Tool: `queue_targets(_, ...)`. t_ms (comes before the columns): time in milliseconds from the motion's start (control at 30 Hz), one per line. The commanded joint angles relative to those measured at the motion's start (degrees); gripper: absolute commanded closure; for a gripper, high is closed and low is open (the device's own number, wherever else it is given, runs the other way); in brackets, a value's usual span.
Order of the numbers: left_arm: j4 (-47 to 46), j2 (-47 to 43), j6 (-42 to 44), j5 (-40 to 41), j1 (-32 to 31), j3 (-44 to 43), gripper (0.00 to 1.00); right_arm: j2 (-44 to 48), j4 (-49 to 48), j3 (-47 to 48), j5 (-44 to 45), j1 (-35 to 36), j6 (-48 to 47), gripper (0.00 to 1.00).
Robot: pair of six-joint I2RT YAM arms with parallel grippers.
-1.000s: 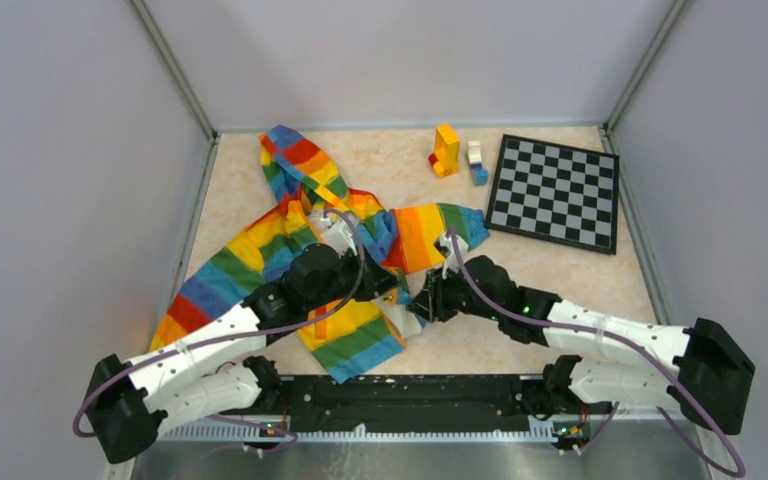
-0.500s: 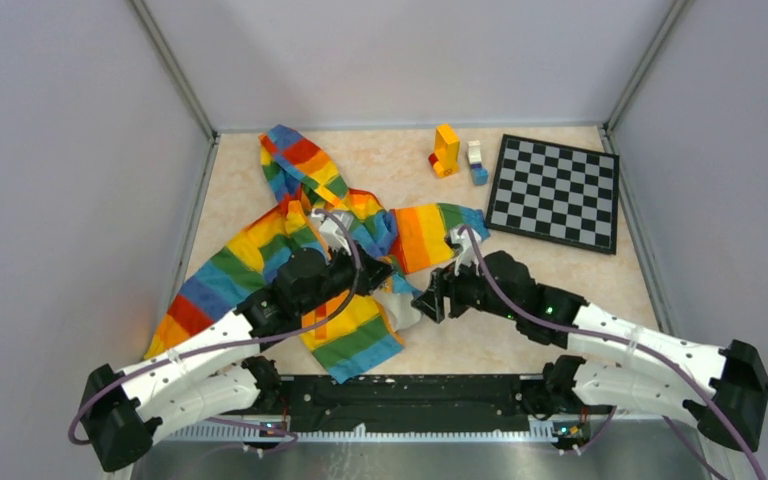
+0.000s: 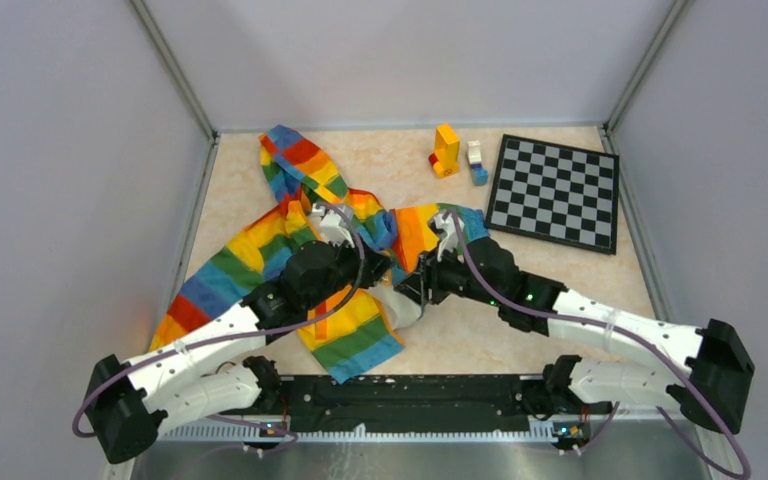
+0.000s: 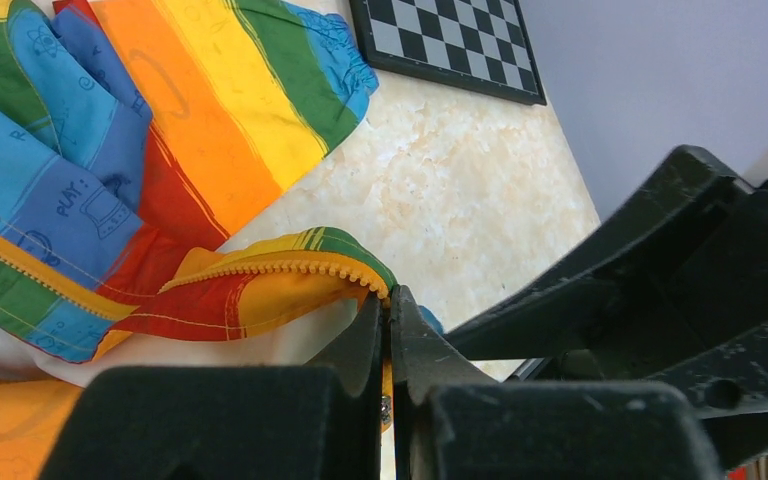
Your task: Zip up the jacket
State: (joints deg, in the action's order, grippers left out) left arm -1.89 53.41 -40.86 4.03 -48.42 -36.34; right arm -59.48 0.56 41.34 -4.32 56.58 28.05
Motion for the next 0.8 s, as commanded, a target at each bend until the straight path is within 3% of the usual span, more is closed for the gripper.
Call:
queue_targets(0, -1.05, -0.67, -1.11, 0.44, -0.09, -2.13, 1.00, -3.25, -8.15, 1.35, 3.51, -0.16, 0.46, 0.57)
queue_targets(267, -1.10, -1.77, -1.93, -0.90, -0.09, -1.44, 1.00, -5.95, -16.03, -1.33, 5.04, -1.02, 3.66, 0.60)
queue_targets(567, -2.04, -3.16, -2.89, -1.86, -0.09, -0.46, 1.00, -6.63, -23.26, -4.65, -0.78, -3.47, 6.97, 0.76)
queue_targets(767, -3.05, -3.23, -3.66, -2.73, -0.09, 0.04, 1.00, -7.44, -32.29, -8.02, -6.88, -5.11, 9.19, 0.76)
